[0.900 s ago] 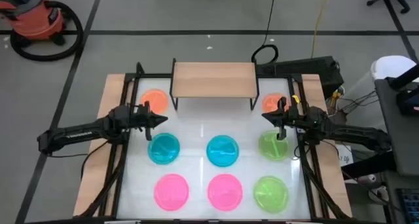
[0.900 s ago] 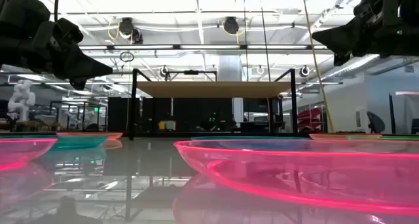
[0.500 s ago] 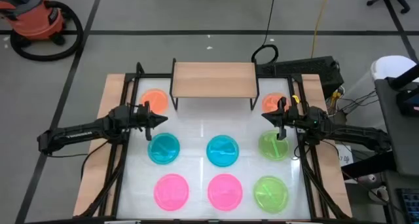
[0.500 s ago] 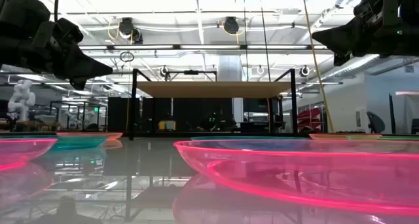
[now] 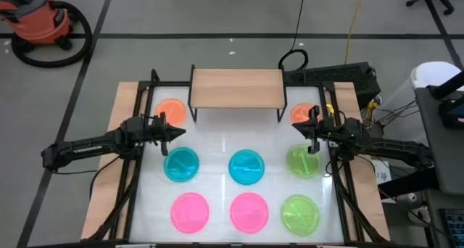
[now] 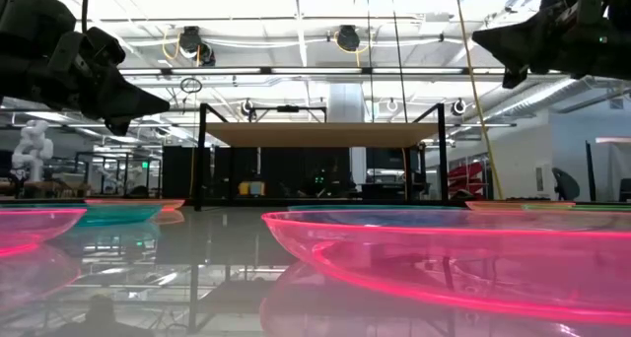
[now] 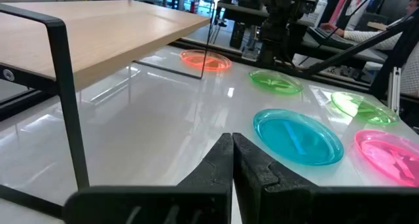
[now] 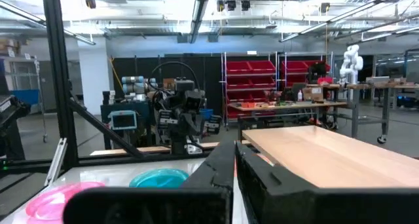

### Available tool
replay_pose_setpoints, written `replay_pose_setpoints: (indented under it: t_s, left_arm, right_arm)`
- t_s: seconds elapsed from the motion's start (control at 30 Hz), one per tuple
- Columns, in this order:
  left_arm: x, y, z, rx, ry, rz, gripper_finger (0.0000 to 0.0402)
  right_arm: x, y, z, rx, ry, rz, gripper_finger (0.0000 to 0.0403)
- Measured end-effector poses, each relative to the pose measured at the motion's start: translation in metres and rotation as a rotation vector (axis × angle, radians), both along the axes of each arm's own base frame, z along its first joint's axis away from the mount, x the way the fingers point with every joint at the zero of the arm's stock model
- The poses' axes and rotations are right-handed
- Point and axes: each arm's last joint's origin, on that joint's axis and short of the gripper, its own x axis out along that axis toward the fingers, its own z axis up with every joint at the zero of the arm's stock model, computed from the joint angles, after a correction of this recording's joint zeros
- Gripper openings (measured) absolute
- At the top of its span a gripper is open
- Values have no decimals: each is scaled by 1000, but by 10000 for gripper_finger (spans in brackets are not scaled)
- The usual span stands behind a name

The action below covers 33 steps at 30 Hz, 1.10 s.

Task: Place and stack plates onto a shelf
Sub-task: Put the top green transparent plate on the shelf

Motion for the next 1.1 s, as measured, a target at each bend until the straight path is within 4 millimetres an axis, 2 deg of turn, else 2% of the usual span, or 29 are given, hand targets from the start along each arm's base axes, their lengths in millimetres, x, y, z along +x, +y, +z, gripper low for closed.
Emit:
replay_pose_setpoints:
  t_s: [0.17,0.43,0.6,0.73,0.87,1.0,1.1]
  left_arm:
    - [0,0,0,0,0,0,4]
    - [0,0,0,0,0,-1,4]
    - [0,0,0,0,0,-1,4]
    - [0,0,0,0,0,0,4]
    - [0,0,0,0,0,0,4]
    - [0,0,0,0,0,0,4]
    - [0,0,0,0,0,0,4]
  right_arm:
    - [-2,0,6,-11,-66,1,0]
    - [-6,1,18,63,-206,18,0]
    - [-1,0,12,82,-118,3,0]
    - [2,-1,27,83,-87,0,0]
    - [8,-3,29,125,99,-22,0]
    - [11,-7,22,191,310,-152,0]
    - [13,-9,27,207,377,-185,0]
